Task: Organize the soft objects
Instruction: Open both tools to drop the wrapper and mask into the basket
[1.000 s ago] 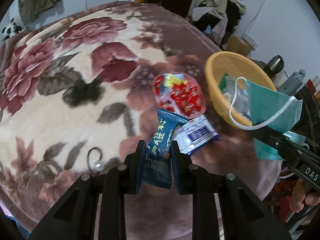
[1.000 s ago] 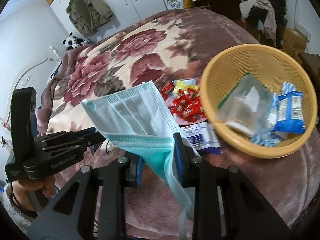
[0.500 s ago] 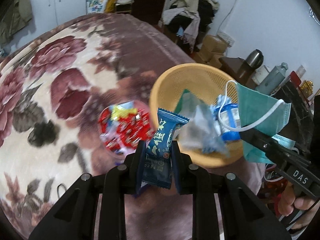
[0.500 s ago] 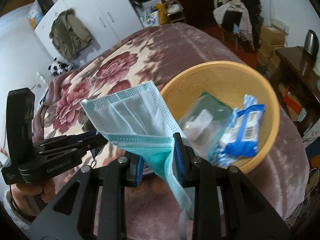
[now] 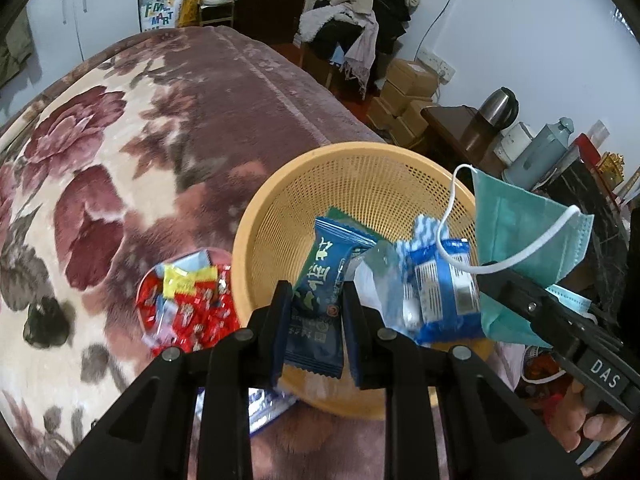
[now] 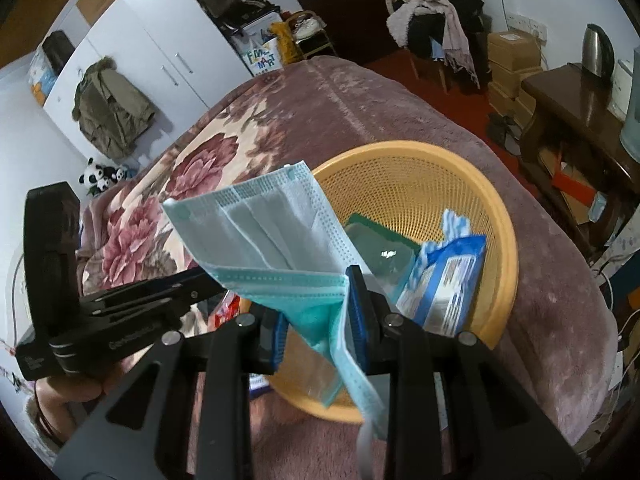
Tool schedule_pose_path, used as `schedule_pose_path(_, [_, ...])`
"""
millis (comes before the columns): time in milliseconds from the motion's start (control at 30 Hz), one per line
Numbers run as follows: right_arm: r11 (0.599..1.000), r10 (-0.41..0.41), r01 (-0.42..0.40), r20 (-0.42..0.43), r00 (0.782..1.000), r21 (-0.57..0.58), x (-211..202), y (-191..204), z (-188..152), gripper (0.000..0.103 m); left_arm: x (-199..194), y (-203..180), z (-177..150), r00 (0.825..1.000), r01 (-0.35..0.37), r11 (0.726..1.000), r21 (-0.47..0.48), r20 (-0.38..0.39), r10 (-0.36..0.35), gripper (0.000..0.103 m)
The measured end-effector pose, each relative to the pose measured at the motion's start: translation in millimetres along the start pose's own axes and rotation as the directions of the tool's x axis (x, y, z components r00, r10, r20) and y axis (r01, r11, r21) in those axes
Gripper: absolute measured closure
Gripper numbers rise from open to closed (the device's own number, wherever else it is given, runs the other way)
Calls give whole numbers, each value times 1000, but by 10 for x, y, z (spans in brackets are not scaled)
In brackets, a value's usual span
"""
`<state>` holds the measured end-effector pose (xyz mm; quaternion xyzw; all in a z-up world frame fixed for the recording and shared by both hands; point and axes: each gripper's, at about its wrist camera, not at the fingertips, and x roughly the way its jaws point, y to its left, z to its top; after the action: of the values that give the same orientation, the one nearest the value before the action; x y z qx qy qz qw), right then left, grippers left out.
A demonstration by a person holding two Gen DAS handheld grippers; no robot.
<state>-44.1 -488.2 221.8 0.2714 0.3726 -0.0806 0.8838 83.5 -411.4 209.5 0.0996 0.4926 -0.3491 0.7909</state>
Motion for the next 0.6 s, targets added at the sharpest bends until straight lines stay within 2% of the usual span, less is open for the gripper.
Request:
schedule_pose_path(200, [998,-5,6,-12,1000,57,139,-123,131,70,261,-21,148,1000,4,1000,-2,-22,-4,77])
schedule_pose_path(267, [996,-19,21,-28,999,90,187,-201,148,54,330,-2,157,999,12,1000,-12,-32,-12,64])
schedule_pose_path(333, [993,-21,25,-35,999,116,206,-272,151,15,371,28,149,999,27,999,-28,-39,-28,36])
schedule_pose_path(400, [990,-26,28,-17,1000,141,176,-337,128,5,375,57,133,999,22,999,-39,-34,-23,25])
schedule_pose_path(467, [989,-38,38,-2,999,143,134,-360,112,5,373,76,114,999,18,999,-41,-32,-19,19])
schedule_pose_path(500, [989,-45,45,-1,999,140,122,-364,111,4,369,76,102,999,14,999,-40,-36,-15,7])
schedule_pose_path(533, [989,-54,54,1,999,137,105,-361,106,4,364,81,95,999,6,999,-39,-38,-8,0])
schedule_pose_path(600, [988,-83,81,6,997,128,67,-338,93,2,331,89,65,999,-15,999,-31,-31,14,0])
